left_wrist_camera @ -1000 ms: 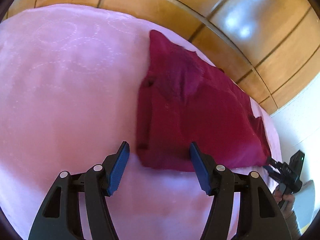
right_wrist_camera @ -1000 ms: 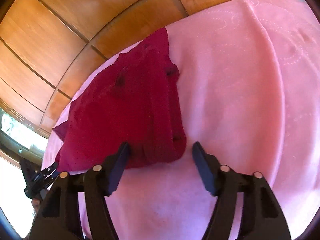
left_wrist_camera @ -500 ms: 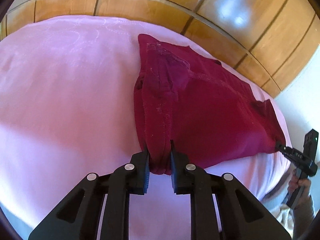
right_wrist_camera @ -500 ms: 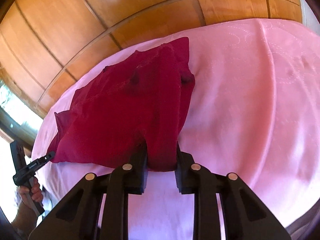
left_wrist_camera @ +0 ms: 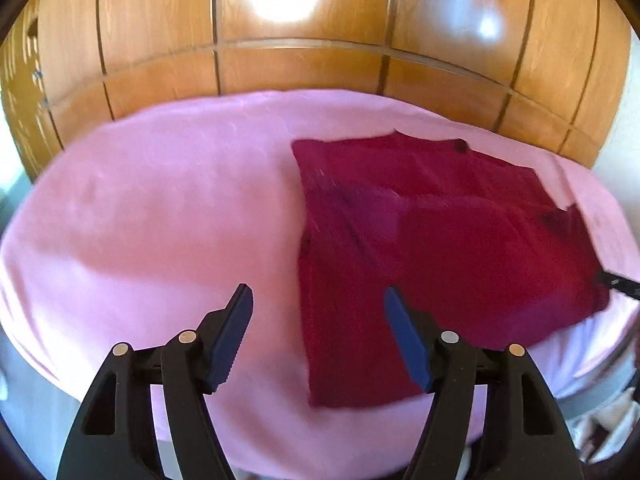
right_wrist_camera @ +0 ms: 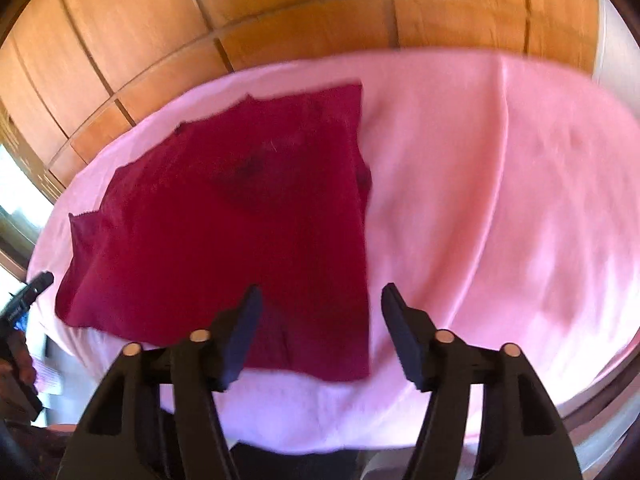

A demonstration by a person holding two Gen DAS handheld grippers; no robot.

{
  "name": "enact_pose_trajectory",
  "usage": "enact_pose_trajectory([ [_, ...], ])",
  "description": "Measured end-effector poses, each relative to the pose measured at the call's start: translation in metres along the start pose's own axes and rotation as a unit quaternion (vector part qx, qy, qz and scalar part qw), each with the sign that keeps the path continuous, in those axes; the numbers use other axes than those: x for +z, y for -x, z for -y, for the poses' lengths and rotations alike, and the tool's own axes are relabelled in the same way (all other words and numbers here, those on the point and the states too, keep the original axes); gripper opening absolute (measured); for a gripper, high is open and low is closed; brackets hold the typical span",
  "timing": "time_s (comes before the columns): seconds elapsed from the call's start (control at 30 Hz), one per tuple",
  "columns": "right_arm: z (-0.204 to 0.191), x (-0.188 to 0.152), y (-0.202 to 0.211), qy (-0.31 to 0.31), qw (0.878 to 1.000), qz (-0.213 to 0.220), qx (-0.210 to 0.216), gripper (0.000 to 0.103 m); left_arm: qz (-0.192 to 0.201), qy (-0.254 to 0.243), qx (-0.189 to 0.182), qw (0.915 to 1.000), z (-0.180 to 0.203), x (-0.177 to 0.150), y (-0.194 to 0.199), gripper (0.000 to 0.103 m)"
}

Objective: Fold small clothes

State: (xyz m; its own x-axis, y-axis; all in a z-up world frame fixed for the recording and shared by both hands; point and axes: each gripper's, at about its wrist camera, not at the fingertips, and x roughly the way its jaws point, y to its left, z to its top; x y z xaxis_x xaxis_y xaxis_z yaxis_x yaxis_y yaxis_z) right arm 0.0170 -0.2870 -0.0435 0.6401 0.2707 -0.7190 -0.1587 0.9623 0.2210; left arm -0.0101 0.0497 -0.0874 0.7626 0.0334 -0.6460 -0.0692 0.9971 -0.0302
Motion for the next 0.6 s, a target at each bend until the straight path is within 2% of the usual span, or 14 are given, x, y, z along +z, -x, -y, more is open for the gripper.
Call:
enact_pose_trajectory([
  [0.1,-0.020,0.012,0.002,0.027,0.999,0.028,-0.012,0.067,0.001,0.005,0.011,0.9999,0.002,0.010,-0.008,0.067],
  [0.23,-0.058,0.018,-0.009,0.067,0.997,0.039,0.004,0.074,0.002,0.018,0.014,0.9997,0.002,0.018,-0.015,0.069],
  [0.3,-0.069,0.017,-0.019,0.081,0.996,0.033,0.007,0.074,0.002,0.020,0.018,0.9996,-0.001,0.018,-0.017,0.073],
  [0.43,-0.079,0.011,-0.044,0.075,0.997,0.009,0.026,0.076,0.003,0.019,0.027,0.9994,-0.004,0.018,-0.019,0.073],
  [0.53,-0.076,0.005,-0.067,0.051,0.998,-0.027,0.033,0.088,0.001,0.021,0.031,0.9993,-0.008,0.018,-0.022,0.073],
  [0.6,-0.073,-0.001,-0.078,0.048,0.998,-0.030,0.038,0.097,0.000,0.022,0.035,0.9992,-0.010,0.018,-0.024,0.073],
])
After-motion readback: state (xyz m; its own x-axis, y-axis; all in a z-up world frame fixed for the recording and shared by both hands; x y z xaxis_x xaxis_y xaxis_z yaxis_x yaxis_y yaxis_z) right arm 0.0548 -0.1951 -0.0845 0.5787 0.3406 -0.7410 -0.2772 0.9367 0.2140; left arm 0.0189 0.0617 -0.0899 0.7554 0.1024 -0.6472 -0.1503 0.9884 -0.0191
